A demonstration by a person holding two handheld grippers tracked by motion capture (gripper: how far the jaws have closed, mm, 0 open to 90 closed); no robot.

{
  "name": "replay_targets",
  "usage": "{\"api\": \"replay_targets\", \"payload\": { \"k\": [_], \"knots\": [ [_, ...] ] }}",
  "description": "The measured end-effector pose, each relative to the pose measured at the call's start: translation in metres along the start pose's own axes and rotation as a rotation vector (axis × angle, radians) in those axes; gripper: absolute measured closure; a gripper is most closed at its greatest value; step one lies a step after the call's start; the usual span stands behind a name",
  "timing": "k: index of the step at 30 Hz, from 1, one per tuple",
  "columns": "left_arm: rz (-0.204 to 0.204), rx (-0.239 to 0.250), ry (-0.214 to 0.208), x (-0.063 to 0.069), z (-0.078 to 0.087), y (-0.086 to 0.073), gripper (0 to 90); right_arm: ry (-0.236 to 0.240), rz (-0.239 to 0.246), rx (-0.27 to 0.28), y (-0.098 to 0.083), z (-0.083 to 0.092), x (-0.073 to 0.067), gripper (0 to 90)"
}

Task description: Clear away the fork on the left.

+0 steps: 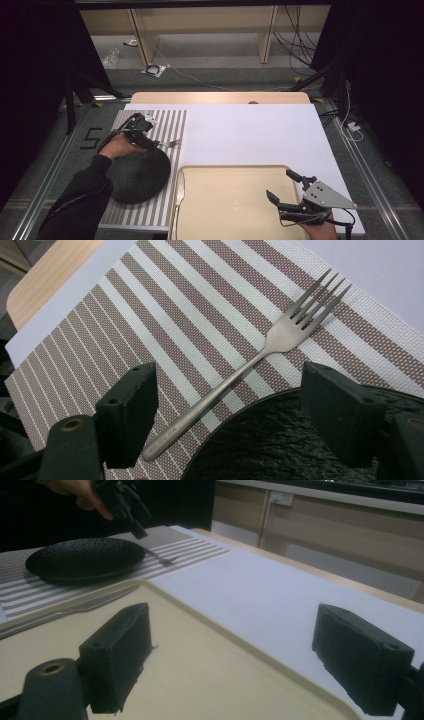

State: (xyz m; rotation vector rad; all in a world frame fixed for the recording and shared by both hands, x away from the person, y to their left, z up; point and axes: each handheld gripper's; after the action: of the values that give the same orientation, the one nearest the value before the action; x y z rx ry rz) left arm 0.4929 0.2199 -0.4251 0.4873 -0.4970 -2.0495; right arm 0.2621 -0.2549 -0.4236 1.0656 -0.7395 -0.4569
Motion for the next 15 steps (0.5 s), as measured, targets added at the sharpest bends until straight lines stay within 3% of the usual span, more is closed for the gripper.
{"api": "replay_targets", "payload": {
  "k": [5, 9, 15],
  "knots": [
    [-0.013, -0.033, -0.013, -0.003, -0.007, 0.007, 26.0, -0.001, -0.004, 0.004, 0.000, 0.000, 0.000, 16.7],
    [-0.053, -0.074, -0.013, -0.004, -0.013, 0.012, 27.2, -0.001, -0.004, 0.006, 0.000, 0.000, 0.000, 16.7],
    [-0.079, -0.115, -0.029, -0.006, -0.020, 0.019, 28.6, 0.000, -0.004, 0.006, 0.000, -0.001, 0.000, 16.8]
  ]
}}
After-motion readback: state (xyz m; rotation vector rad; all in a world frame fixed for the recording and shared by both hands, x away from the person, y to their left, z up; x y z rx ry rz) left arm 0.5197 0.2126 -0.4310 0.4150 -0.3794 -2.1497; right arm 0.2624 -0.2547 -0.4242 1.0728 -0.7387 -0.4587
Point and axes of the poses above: each handheld gripper's, and its own axes: z roughly backward along the jaws, y roughly out of its top, x roughly to its right, and after that the axes turned 15 degrees about z, right-handed
